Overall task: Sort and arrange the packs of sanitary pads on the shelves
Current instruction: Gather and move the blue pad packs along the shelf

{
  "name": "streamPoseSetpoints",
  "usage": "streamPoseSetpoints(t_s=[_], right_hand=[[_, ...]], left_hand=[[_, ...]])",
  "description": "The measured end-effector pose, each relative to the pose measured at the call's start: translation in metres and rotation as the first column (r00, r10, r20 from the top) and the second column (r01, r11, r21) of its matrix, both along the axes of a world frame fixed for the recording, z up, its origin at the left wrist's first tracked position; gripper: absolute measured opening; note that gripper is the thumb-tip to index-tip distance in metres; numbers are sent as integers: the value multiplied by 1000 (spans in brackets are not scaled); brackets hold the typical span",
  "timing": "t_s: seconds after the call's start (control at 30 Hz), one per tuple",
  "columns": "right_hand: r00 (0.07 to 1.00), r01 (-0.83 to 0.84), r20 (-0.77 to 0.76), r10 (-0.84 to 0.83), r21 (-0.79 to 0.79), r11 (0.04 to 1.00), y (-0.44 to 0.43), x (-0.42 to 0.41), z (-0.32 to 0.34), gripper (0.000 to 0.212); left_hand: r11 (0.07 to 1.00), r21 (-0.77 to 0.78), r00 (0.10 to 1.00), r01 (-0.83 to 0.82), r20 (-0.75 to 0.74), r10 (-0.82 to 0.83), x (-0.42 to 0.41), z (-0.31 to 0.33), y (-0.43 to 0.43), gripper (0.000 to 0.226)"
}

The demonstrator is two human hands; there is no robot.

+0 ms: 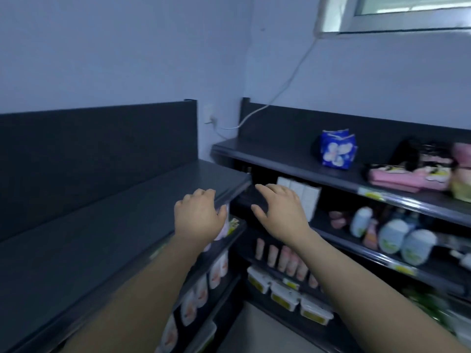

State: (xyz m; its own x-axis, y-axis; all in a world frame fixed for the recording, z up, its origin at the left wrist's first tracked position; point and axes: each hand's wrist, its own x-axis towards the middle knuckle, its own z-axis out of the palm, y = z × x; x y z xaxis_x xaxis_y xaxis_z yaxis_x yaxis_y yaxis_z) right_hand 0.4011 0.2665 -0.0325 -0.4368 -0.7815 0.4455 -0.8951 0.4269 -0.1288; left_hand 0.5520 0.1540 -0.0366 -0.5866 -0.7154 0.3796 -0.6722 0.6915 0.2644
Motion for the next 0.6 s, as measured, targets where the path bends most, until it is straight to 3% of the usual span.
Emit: streamPoseSetpoints(t_s=[0.27,0.6], right_hand=[[974,227,8,-227,10,974,31,-109,-11,53],[904,426,-24,-428,-41,904,3,-233,12,55]], left_hand=[[982,6,982,189,0,-189,-130,-9,-4,42],[928,-34,926,371,-62,-373,-282,18,-61,40]])
